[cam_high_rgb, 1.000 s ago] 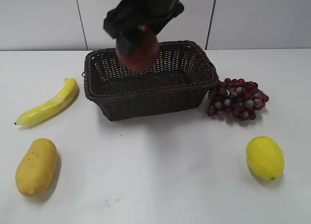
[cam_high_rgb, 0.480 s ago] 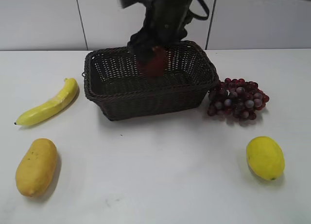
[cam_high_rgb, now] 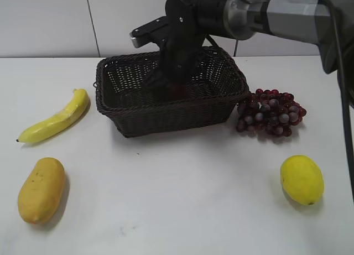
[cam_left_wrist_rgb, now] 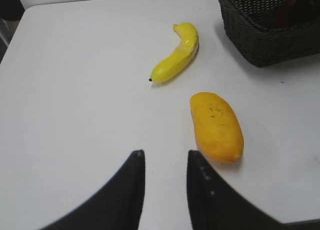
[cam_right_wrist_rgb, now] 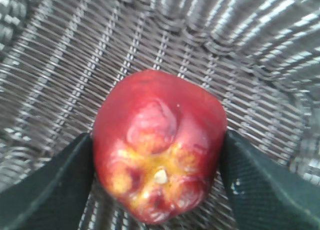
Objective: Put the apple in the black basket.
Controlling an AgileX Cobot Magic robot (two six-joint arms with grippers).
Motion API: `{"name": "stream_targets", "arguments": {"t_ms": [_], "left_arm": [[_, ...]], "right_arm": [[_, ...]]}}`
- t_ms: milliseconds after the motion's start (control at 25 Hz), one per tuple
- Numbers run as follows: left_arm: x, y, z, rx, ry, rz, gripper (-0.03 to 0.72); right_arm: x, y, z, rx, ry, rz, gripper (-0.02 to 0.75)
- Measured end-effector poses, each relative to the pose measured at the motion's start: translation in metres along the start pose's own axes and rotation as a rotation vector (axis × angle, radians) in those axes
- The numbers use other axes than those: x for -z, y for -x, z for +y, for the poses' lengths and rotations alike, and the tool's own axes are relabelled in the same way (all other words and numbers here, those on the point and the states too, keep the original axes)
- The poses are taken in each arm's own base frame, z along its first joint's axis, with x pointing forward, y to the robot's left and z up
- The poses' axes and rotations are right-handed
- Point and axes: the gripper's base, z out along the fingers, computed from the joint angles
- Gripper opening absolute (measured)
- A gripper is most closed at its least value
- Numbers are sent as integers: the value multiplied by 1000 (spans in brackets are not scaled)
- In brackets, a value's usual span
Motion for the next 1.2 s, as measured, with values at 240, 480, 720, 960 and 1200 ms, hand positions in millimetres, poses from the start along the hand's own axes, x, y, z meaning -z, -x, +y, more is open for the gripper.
{"name": "stream_targets", "arguments": {"t_ms": [240,480,720,960,1200], "left_arm": [[0,0,0,0,0,0,223],[0,0,0,0,0,0,223],[0,0,0,0,0,0,223],[0,0,0,0,0,0,223],[0,0,0,0,0,0,223]], "right_arm": [[0,1,0,-9,0,-8,658],[13,12,-2,-16,-5,-24,664],[89,47,-12,-36,-22,-162,665],[180,43,-25,-45,-71,-167,650],[234,16,-49,-96,-107,-140,626]]}}
